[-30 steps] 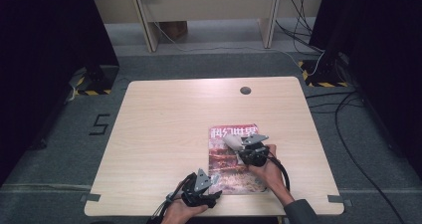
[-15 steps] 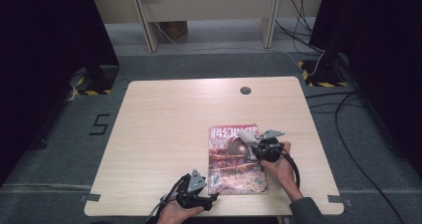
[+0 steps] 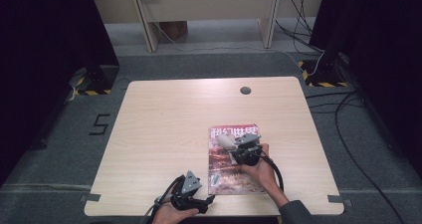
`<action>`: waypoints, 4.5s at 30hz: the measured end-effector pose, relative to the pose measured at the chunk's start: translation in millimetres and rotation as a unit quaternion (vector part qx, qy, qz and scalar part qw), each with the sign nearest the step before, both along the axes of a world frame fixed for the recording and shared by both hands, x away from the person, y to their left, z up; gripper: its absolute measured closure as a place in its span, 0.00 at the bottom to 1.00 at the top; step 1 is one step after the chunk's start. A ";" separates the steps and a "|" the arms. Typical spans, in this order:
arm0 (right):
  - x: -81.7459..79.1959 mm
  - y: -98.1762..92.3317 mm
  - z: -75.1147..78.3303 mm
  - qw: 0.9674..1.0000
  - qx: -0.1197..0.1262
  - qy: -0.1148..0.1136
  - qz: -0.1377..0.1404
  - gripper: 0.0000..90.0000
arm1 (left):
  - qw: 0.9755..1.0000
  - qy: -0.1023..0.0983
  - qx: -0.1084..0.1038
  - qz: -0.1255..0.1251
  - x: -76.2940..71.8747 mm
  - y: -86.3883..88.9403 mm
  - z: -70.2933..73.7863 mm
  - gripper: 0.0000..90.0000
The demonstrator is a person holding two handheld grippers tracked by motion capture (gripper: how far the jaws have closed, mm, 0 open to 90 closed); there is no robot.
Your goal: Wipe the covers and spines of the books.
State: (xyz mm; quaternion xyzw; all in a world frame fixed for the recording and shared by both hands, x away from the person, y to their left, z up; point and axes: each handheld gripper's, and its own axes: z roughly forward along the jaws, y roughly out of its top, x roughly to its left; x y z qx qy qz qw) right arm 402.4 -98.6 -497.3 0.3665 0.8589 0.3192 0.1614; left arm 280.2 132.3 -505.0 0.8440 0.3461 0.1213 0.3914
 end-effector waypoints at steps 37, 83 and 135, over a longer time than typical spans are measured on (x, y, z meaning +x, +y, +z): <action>-23.7 44.7 -1.9 0.996 0.026 0.023 0.086 0.79 | 1.000 0.006 0.003 0.000 2.1 0.6 -1.9 0.23; -24.8 -25.1 2.3 0.999 0.013 0.031 0.015 0.78 | 1.000 0.006 -0.004 0.018 0.3 19.0 2.8 0.23; -45.3 -40.0 4.1 1.000 -0.016 0.012 0.016 0.81 | 1.000 0.010 0.000 0.017 1.2 17.9 1.0 0.23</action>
